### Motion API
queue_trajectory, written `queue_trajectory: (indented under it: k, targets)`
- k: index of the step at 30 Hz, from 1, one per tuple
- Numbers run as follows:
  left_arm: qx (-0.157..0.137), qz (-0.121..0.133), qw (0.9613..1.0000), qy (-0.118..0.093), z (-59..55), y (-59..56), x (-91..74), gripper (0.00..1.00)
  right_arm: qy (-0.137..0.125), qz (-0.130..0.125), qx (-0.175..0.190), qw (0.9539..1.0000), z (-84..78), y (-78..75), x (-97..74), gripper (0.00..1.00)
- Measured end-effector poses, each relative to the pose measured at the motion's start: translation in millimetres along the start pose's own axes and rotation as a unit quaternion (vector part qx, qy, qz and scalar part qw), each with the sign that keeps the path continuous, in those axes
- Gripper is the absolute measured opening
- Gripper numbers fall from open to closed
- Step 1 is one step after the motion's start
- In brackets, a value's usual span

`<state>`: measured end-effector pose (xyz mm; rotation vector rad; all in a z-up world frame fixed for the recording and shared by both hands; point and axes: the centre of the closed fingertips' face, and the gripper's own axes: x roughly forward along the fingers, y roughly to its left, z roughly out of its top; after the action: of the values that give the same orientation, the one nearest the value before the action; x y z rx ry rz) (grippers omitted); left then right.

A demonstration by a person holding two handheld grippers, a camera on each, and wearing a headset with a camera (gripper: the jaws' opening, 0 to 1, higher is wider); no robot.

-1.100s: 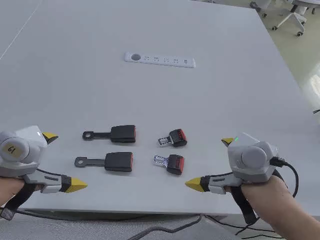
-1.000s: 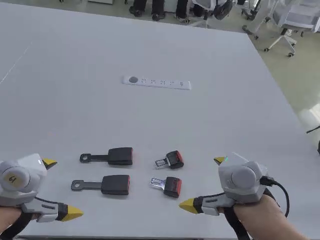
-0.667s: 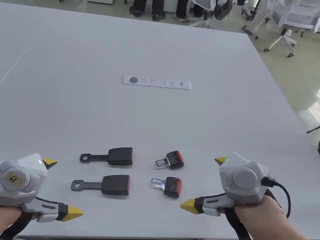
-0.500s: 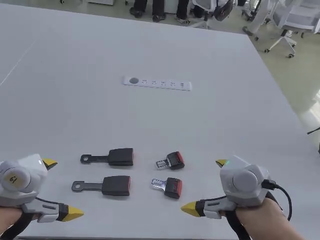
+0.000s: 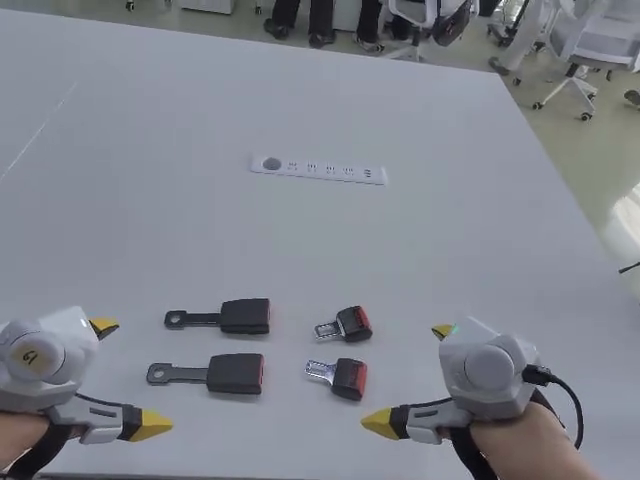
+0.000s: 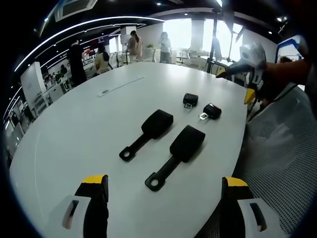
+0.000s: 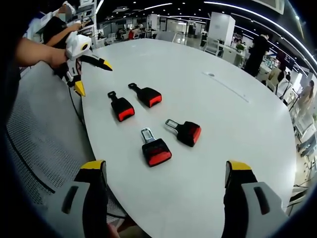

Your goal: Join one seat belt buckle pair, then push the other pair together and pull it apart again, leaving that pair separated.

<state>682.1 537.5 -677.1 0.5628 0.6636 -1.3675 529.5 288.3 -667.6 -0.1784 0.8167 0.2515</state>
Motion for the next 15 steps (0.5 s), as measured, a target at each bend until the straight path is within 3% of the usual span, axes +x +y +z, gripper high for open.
queue_trajectory:
  k: [15]
  targets:
    - [0.017,-0.002,0.9998,0.01,-3.6,-1.5,0.6,0.95,0.003,-0.001,-0.003,1.0,2.9,0.5,0.8,0.97]
